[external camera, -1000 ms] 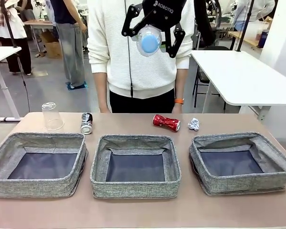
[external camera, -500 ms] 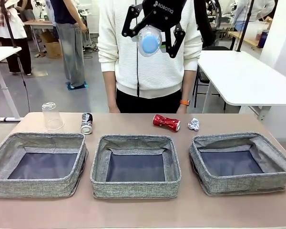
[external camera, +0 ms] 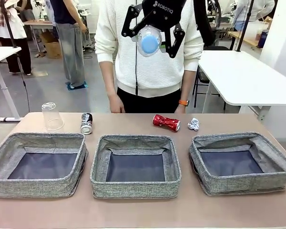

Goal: Sort the waste into the appropriate baskets.
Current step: Place the picked waste into the Fabric basket indicated by the person.

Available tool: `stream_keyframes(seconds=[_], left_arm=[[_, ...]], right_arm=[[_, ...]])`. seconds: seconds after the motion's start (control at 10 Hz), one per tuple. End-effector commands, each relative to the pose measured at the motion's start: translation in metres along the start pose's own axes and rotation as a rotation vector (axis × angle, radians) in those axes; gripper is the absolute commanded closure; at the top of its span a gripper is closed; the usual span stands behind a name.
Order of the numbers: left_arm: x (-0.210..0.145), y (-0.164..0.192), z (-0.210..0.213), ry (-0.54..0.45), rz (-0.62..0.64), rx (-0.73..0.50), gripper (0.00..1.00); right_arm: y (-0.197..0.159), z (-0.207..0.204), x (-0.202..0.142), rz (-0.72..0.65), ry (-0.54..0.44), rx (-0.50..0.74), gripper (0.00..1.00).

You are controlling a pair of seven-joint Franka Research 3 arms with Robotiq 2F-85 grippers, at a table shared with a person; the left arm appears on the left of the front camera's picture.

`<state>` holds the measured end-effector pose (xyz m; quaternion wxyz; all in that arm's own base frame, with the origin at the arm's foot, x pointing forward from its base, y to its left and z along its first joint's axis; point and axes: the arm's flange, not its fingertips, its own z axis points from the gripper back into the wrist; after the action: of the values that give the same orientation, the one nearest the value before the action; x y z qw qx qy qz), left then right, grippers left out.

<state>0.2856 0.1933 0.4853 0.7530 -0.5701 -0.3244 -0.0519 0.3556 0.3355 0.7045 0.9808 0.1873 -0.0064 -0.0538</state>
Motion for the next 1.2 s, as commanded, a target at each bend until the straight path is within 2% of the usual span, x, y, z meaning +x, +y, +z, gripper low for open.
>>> stream_keyframes(seconds=[0.0,1.1], left_arm=[[0.0014,-0.0011,-0.0005,-0.013,-0.021,-0.017,0.0],[0.0014,-0.0011,-0.0005,-0.013,-0.021,-0.017,0.0]], right_arm=[[-0.003,0.0007,-0.0015,0.024,-0.003,-0.008,1.0],[-0.003,0.0007,-0.0015,0.024,-0.003,-0.008,1.0]])
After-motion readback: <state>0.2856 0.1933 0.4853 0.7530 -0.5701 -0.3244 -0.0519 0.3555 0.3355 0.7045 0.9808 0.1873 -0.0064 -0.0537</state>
